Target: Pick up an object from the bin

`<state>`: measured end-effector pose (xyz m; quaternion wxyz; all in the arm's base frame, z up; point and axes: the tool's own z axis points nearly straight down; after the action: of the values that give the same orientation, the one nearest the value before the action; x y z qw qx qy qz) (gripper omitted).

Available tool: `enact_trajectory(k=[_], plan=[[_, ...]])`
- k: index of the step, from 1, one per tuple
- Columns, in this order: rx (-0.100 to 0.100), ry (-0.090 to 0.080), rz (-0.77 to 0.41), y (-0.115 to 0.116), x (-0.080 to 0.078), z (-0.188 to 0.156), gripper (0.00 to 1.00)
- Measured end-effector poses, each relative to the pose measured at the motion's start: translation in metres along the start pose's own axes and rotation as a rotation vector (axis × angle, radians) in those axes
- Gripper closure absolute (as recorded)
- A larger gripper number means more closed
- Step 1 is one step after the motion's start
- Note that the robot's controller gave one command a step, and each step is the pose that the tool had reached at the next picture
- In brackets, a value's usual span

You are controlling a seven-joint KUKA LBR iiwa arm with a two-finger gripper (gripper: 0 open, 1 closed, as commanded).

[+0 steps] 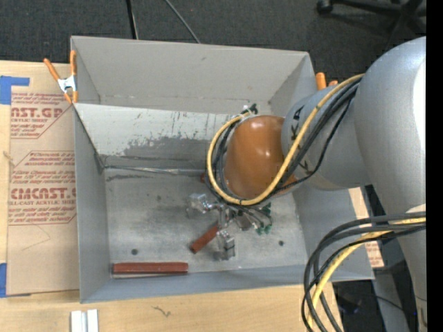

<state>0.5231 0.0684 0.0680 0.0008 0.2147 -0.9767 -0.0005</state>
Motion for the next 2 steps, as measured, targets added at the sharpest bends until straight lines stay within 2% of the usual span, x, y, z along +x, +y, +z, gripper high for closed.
enact_trajectory(k=[1, 2], plan=[[0.0, -0.002, 0.001, 0.0003, -0.0002, 0.0003, 0.0], [0.0, -0.002, 0.001, 0.0002, -0.0005, -0.0008, 1.0]])
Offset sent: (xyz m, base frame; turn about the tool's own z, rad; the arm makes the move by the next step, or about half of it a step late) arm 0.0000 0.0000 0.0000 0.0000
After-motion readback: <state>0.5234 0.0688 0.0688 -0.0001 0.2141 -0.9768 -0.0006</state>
